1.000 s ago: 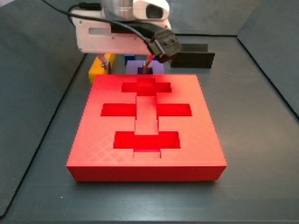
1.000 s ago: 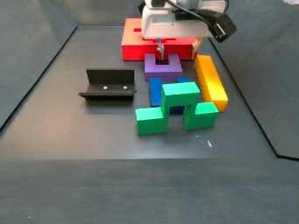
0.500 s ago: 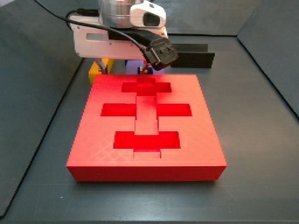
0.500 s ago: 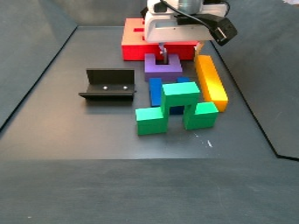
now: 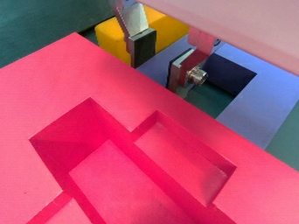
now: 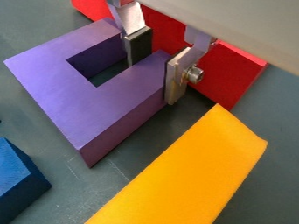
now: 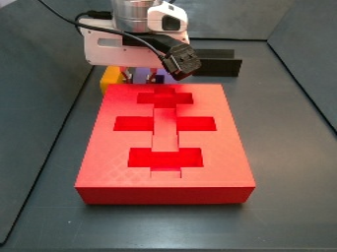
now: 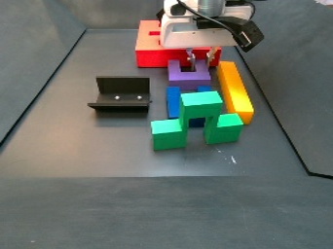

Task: Pick up the purple object. Move up. Place the purple object on the fixture. Regrasp the purple object. Move to above the board. Insert the purple object.
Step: Pick up the purple object.

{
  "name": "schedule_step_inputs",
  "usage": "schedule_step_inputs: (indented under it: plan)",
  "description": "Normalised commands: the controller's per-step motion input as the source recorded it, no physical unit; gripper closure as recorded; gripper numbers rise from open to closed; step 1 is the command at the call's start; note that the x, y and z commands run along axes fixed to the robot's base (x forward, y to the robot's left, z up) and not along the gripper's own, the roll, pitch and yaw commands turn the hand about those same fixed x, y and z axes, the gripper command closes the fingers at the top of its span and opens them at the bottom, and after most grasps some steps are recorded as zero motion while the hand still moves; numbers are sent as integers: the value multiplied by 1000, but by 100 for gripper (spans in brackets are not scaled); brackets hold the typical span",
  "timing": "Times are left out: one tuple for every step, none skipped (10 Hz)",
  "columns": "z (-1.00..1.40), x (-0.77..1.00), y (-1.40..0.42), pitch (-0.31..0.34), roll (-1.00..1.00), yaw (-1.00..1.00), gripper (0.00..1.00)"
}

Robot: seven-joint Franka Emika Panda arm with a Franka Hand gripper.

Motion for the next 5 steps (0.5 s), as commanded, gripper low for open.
schedule_step_inputs:
  plan:
    - [0,0,0,0,0,0,100]
    - [0,0,0,0,0,0,100]
    - [0,0,0,0,0,0,100]
    - [0,0,0,0,0,0,100]
    - [0,0,0,0,0,0,100]
